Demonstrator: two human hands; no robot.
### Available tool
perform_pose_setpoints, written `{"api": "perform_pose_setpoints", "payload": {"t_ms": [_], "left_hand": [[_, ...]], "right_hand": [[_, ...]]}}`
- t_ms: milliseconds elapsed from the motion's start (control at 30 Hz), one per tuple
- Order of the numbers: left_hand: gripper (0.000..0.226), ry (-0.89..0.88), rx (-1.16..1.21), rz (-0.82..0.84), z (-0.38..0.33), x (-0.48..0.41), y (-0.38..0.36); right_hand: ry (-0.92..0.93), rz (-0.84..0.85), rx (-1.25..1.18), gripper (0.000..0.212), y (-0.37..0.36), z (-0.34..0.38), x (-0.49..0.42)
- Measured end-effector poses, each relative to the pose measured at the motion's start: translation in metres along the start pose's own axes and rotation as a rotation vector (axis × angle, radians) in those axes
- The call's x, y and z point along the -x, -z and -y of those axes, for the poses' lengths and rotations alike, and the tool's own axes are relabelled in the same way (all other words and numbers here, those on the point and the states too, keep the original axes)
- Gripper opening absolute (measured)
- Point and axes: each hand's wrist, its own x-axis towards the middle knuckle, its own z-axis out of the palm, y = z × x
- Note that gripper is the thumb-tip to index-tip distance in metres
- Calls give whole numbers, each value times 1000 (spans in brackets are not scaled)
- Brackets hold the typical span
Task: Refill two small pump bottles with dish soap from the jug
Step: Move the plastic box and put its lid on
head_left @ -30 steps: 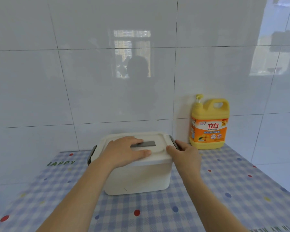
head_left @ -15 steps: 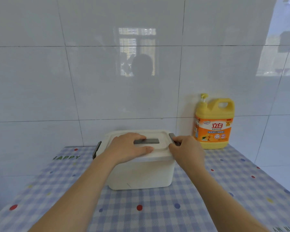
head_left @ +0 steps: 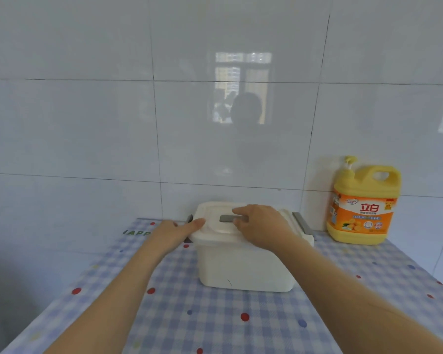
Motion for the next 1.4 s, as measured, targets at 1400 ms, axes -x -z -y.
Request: {"api": "perform_pose_setpoints", "payload": {"t_ms": [1400], "left_hand": [[45, -459, -277, -204, -21, -8, -19]], "right_hand": [[-2, -79, -8, 37, -4, -13, 4]]}}
